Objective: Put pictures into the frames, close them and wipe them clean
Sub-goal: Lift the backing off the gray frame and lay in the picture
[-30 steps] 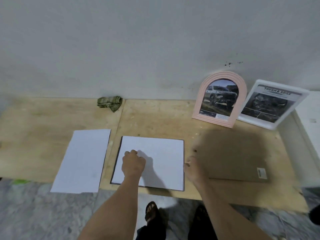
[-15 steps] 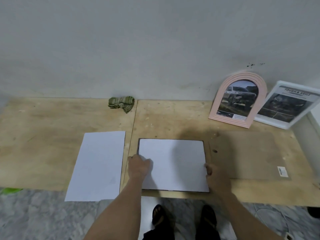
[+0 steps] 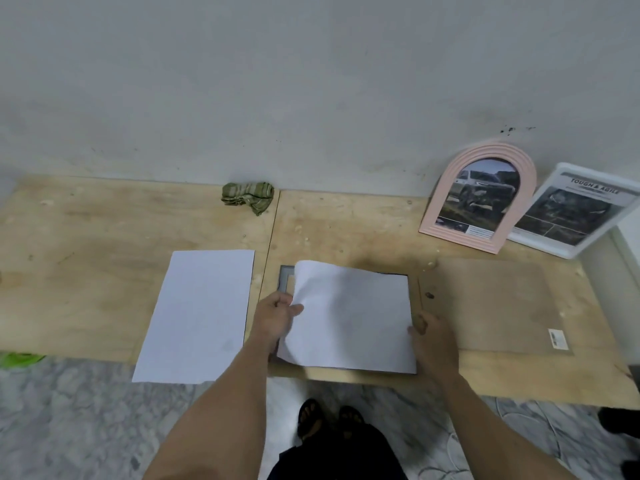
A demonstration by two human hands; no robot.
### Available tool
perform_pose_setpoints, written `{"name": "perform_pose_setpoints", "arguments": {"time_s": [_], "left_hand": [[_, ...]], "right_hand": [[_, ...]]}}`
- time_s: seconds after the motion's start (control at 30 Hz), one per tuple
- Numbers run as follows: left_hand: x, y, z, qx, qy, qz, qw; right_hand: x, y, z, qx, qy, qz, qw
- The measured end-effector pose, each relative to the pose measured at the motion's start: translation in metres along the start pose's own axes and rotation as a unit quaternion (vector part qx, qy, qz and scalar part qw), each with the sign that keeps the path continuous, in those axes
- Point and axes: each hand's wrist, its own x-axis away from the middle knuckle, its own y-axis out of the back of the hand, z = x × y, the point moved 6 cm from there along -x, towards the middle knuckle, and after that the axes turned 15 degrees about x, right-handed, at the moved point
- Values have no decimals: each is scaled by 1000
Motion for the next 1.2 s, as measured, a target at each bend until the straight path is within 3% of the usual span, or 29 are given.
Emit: {"name": "perform_pose_setpoints", "arguments": {"time_s": [0.13, 0.3, 0.5, 0.67, 0.87, 1.0, 1.2], "left_hand": [[14, 9, -2, 95, 67, 66, 991], [35, 51, -7, 213, 69, 30, 974], [54, 136, -8, 246, 23, -98, 964], [55, 230, -7, 293, -6, -242, 925], [28, 349, -2, 270, 19, -384, 883], [1, 404, -1, 241, 45, -433, 867], [-27, 445, 12, 234, 65, -447, 861]], "right_hand": [[-5, 4, 22, -180, -44, 119, 975], [-27, 11, 62, -170, -9, 195, 966], [-20, 18, 194, -98, 153, 158, 970], [-8, -38, 330, -52, 235, 205, 949], [13, -139, 491, 73, 353, 184, 914], [22, -208, 569, 137, 401, 164, 891], [24, -280, 638, 238, 449, 148, 849]]}}
